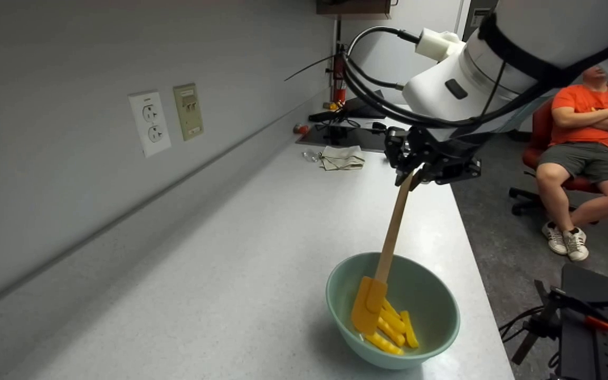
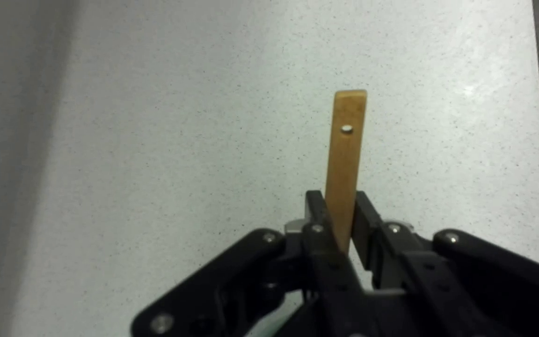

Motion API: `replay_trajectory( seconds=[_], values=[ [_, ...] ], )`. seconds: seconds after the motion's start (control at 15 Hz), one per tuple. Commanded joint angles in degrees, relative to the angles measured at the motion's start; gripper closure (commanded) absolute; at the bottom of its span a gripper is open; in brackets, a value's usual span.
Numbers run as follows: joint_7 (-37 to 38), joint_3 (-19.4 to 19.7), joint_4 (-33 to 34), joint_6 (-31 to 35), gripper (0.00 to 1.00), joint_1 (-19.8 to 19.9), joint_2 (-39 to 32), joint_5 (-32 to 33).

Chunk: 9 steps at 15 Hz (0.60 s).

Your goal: Use the spatula to stir the potato fries in the bowl

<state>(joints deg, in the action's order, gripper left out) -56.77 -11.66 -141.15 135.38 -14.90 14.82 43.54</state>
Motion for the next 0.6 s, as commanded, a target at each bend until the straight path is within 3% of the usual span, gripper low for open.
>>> replay_trajectory(
  seconds=[0.0,0.53],
  values=[
    [0.17,-0.56,-0.67,-0.78,0.96,0.0,0.83,2.27],
    [3.56,-1.79,-1.61,0.67,0.96,-0.08,-2.65,5.64]
  ],
)
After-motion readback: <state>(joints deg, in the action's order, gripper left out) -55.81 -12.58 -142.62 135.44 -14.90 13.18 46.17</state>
